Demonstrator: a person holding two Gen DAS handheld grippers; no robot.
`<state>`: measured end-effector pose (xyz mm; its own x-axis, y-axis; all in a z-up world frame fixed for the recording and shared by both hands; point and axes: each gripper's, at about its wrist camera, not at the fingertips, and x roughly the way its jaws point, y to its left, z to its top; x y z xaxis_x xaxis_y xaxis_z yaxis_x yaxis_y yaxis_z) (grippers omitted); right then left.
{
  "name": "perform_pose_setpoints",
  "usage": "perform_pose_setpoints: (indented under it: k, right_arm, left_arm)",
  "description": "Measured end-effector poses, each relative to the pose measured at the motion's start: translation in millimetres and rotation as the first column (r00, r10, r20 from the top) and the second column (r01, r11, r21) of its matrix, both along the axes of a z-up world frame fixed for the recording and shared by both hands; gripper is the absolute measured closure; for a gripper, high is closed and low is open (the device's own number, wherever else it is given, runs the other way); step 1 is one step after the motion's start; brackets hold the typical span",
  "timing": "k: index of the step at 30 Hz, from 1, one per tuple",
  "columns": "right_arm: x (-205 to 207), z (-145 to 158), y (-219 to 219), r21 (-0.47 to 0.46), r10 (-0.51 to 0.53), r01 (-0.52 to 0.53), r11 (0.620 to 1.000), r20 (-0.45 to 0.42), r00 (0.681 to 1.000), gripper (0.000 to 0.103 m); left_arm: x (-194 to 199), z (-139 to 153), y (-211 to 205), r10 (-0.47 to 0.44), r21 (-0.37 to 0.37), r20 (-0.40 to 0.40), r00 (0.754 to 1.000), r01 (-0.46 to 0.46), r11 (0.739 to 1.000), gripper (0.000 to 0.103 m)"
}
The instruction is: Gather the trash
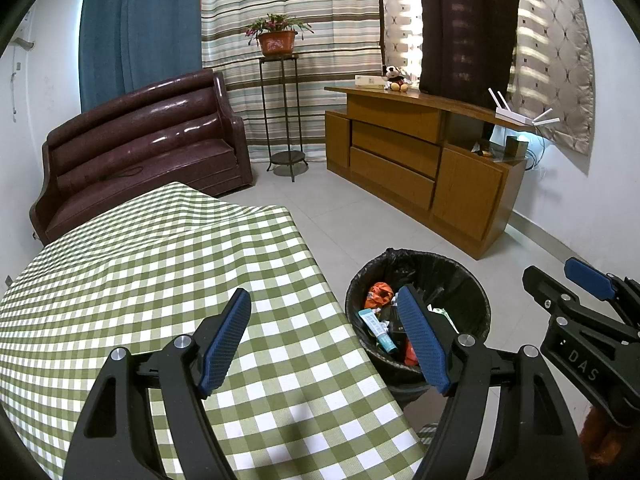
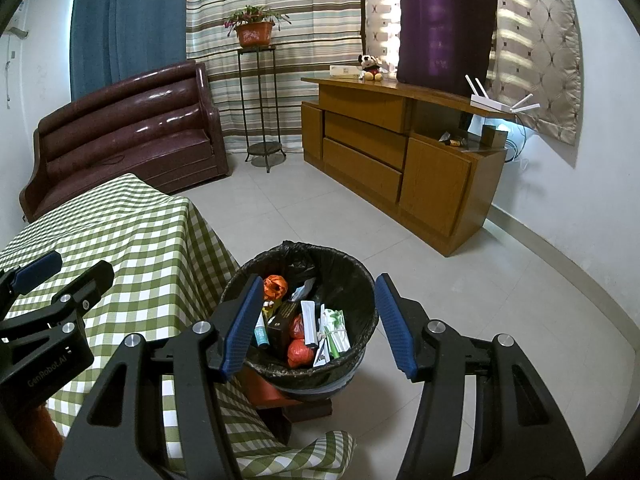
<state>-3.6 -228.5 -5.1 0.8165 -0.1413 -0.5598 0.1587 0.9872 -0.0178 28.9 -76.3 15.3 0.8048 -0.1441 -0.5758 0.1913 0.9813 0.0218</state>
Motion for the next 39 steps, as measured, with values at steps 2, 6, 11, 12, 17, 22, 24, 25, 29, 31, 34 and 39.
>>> perform_pose_setpoints:
  k: [2, 6, 11, 12, 17, 22, 24, 25, 29, 31, 34, 39]
  right_arm:
    - [0.1, 0.0, -0.2, 0.0, 0.0, 0.0, 1.0, 0.0, 1.0, 0.047]
    - [0.1, 0.1, 0.0, 0.0, 0.0, 0.0, 1.0, -0.001, 1.0, 0.047]
    - [0.3, 0.2, -0.3, 0.0, 0.0, 0.0, 1.0, -0.001, 1.0, 0.047]
    - [0.2, 0.3, -0.1, 0.0, 0.0, 0.0, 1.0, -0.001, 1.0, 0.047]
    - [0.3, 0.4, -0.1, -0.001, 0.0, 0.0, 1.0, -0.001, 1.0, 0.047]
    - [0.4, 0.5, 0.2, -0.001, 0.0, 0.0, 1.0, -0.002, 1.0, 0.047]
    - [0.5, 0.5, -0.1, 0.0, 0.0, 0.0, 1.0, -0.002, 1.0, 0.047]
    - [0.6, 0.5, -0.2, -0.001, 0.0, 0.0, 1.0, -0.002, 1.0, 0.047]
    - [0.7, 0.6, -0.2, -0.001, 0.0, 0.0, 1.0, -0.003, 1.0, 0.047]
    - [0.0, -0.8, 0.9, -0.001, 0.001, -0.001, 1.0, -0.004, 1.0, 0.047]
    - [-0.2, -0.7, 1.4, -0.001, 0.001, -0.001, 1.0, -0.004, 1.0, 0.047]
    - [0.2, -0.5, 1.2, -0.001, 0.0, 0.0, 1.0, -0.004, 1.0, 0.047]
  left_arm:
    - [-0.7, 0.4, 0.1, 0.0, 0.0, 0.0, 1.0, 0.0, 1.0, 0.03]
    - [-0.6, 0.4, 0.1, 0.001, 0.0, 0.0, 1.0, -0.001, 1.0, 0.03]
    - [-3.1, -2.8, -0.4, 0.0, 0.001, -0.005, 1.0, 0.0, 1.0, 0.03]
    - [-3.1, -4.4, -1.2, 0.0, 0.001, -0.006, 1.0, 0.0, 1.0, 0.029]
    - [-4.7, -5.5, -1.9, 0.0, 0.0, -0.001, 1.0, 0.0, 1.0, 0.03]
    - [-2.8, -4.3, -1.9, -0.005, -0.001, 0.004, 1.0, 0.005, 1.0, 0.03]
    - [-3.7, -4.3, -2.3, -0.008, -0.001, 0.006, 1.0, 0.008, 1.0, 0.029]
    - [-3.9, -4.2, -2.6, -0.008, 0.0, 0.007, 1.0, 0.008, 1.0, 0.03]
    - [-4.3, -2.6, -3.9, -0.012, 0.002, 0.016, 1.0, 0.012, 1.0, 0.029]
    - [-4.2, -1.8, -4.3, -0.014, 0.003, 0.022, 1.0, 0.014, 1.0, 0.029]
    - [-4.2, -2.3, -5.8, -0.004, 0.018, 0.027, 1.0, 0.004, 1.0, 0.025]
    - [-4.0, -3.4, -9.3, -0.01, 0.036, 0.029, 1.0, 0.009, 0.999, 0.023]
